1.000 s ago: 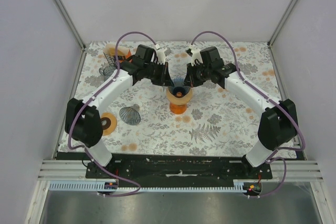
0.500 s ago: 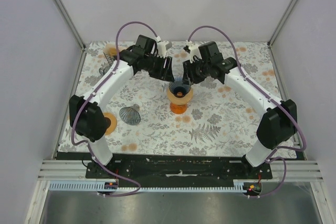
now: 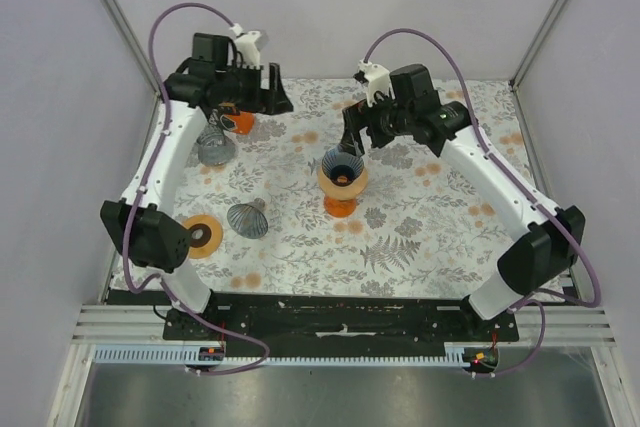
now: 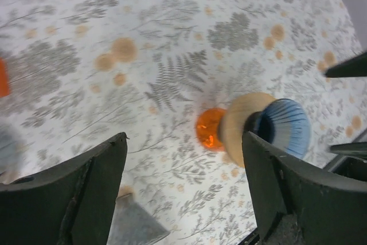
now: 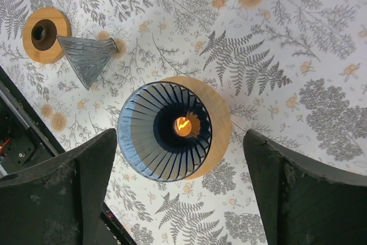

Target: Place the coffee filter in the dripper

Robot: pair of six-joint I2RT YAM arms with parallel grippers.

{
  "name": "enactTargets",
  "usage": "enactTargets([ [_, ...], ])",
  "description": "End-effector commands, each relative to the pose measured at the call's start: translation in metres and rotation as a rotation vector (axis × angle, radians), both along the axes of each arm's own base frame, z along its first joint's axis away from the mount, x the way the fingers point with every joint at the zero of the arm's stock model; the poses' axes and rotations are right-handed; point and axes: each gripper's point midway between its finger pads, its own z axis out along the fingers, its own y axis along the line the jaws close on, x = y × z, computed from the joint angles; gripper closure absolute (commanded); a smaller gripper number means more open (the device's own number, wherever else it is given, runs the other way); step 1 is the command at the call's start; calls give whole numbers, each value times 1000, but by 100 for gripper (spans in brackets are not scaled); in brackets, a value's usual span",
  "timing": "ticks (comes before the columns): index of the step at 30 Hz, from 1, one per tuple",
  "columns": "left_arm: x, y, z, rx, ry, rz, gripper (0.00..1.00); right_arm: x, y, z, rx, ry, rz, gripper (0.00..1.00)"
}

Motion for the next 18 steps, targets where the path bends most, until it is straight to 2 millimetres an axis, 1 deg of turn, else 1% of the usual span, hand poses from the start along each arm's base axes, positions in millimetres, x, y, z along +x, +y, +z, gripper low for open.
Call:
enactTargets([
  [1, 4, 84, 25, 40, -45, 151, 13, -4, -13, 50, 12, -185, 18, 2],
  [2, 5, 104, 21, 64, -42, 183, 13, -4, -17, 51, 13, -198, 10, 2],
  [3, 3, 119, 16, 83, -30, 205, 13, -4, -20, 53, 14, -211, 6, 2],
  [4, 2, 147, 11, 103, -12, 263, 12, -4, -23, 54, 19, -225, 1, 2],
  [5, -1, 167, 3, 127, 7, 296, 12, -5, -27, 54, 22, -235, -7, 2],
  [7, -7, 202, -14, 185, 57, 372, 12, -2, -35, 54, 29, -256, -35, 2],
  [8, -10, 217, -22, 207, 81, 411, 12, 1, -39, 53, 28, -263, -54, 2],
  [9, -12, 228, -28, 219, 99, 441, 12, 2, -41, 53, 29, -272, -61, 2],
  [10, -11, 238, -33, 232, 112, 470, 12, 4, -43, 51, 30, -272, -70, 2],
  [11, -8, 243, -35, 243, 119, 492, 13, 6, -44, 51, 37, -272, -74, 2],
  [13, 7, 248, -31, 231, 109, 523, 13, 7, -43, 49, 47, -262, -63, 2],
  [15, 30, 248, -17, 191, 76, 539, 16, 9, -43, 45, 45, -254, -61, 2],
  [16, 44, 250, -22, 189, 82, 555, 18, 10, -44, 44, 39, -255, -61, 2],
  [17, 56, 254, -23, 214, 72, 584, 21, 13, -46, 42, 30, -257, -71, 2],
  [18, 69, 257, -28, 237, 72, 607, 25, 15, -49, 40, 21, -257, -81, 2],
])
